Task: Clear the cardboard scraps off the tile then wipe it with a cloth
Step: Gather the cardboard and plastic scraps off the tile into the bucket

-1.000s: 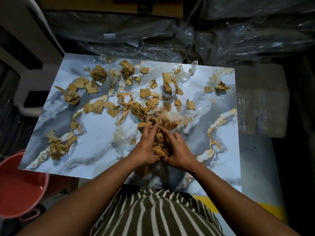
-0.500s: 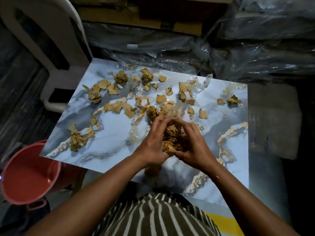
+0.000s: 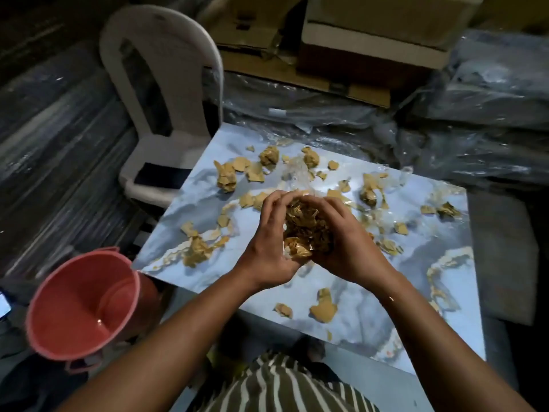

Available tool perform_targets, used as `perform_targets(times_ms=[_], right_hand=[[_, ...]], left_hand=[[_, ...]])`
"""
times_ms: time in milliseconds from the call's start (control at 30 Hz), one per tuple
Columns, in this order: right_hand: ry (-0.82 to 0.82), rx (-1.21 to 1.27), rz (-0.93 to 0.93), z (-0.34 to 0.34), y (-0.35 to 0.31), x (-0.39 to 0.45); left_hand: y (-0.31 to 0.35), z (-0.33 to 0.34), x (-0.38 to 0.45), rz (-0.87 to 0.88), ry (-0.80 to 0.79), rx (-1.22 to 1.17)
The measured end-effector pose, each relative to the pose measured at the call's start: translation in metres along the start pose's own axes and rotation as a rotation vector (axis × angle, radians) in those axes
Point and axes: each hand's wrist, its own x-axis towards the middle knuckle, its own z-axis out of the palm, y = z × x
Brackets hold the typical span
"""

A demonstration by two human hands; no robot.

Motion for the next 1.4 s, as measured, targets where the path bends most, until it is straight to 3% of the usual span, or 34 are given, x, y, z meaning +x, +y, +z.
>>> perform_targets(times_ms=[333, 500, 733, 933, 1033, 1133, 1233, 1400], right_hand=[[-0.225, 0.056, -0.275, 0.188, -0.162, 0.124], [-0.419, 0.137, -0.506, 0.292, -0.234, 0.188], [-0.712, 0.235, -0.636, 0.442, -0.289, 0.247], [-0.835, 0.21, -0.66, 0.568, -0.271, 0.276], [-0.884, 0.092, -0.635, 0.626, -0.244, 0.287], [-1.095, -0.065, -0.553, 0.676, -0.213, 0.296], [-1.247, -0.222, -0.419, 0.703, -0.188, 0.298], [-1.206, -0.319, -0.319, 0.692, -0.163, 0.286]], left_hand=[[-0.101, -0.207, -0.126, -0.138, 0.342, 0.057], [-0.148, -0.288, -0.195, -0.341, 0.562, 0.137], [-0.24, -0.357, -0.275, -0.65, 0.797, 0.106], [-0.346, -0.367, -0.307, -0.795, 0.842, 0.137], [-0.399, -0.354, -0.32, -0.942, 0.763, 0.17], [-0.442, -0.336, -0.328, -1.066, 0.672, 0.035], [-0.47, -0.319, -0.336, -1.162, 0.571, -0.027], [-0.463, -0.305, -0.352, -1.212, 0.534, 0.023]])
